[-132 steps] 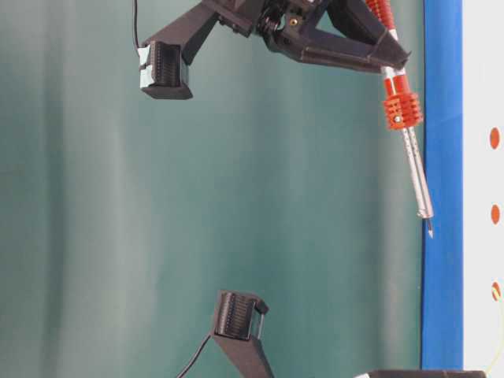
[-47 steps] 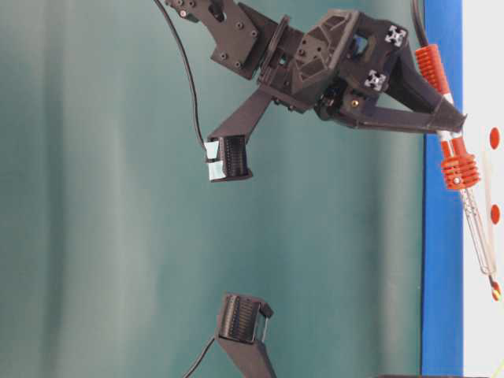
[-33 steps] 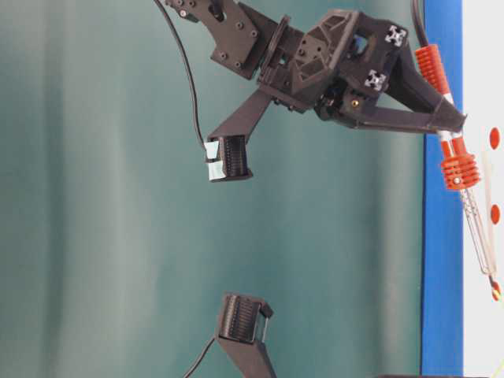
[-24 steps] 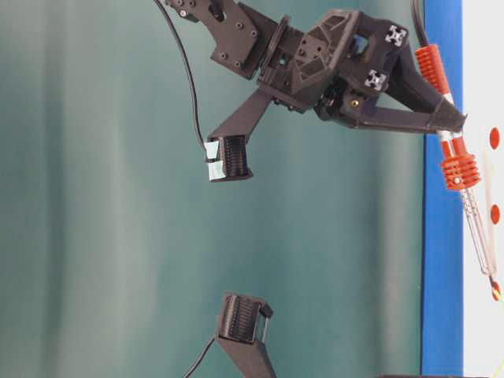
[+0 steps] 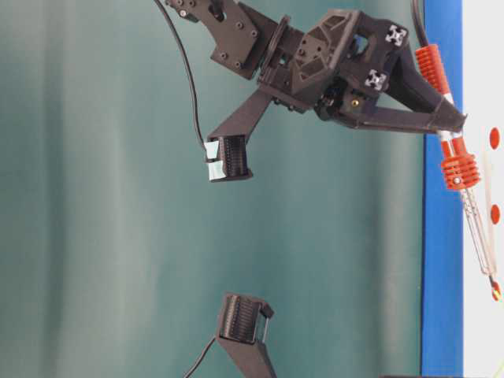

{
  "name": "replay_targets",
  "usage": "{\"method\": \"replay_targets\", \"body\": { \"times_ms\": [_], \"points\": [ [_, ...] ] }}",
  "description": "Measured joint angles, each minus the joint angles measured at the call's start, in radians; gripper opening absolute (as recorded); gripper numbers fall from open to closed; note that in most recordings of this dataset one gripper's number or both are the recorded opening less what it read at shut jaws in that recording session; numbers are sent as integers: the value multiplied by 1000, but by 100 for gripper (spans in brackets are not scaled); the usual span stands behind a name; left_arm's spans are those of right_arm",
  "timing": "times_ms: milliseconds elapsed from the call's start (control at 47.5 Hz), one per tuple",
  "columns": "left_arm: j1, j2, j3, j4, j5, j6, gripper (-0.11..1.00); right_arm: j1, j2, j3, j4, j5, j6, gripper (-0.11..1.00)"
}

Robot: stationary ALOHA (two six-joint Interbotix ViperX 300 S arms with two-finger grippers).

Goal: Touch the tip of the soldering iron to the tip of the solder at the mark.

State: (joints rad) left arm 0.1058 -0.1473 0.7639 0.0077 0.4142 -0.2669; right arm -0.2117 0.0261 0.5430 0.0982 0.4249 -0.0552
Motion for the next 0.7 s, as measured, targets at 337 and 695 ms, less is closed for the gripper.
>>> {"method": "replay_targets", "body": {
  "times_ms": [337, 695],
  "points": [
    [0, -40, 0, 0, 12, 0, 3, 2, 0, 0, 0, 0, -2, 7],
    [-9, -207, 14, 0, 130, -6, 3, 2, 0, 0, 0, 0, -2, 7]
  ]
}}
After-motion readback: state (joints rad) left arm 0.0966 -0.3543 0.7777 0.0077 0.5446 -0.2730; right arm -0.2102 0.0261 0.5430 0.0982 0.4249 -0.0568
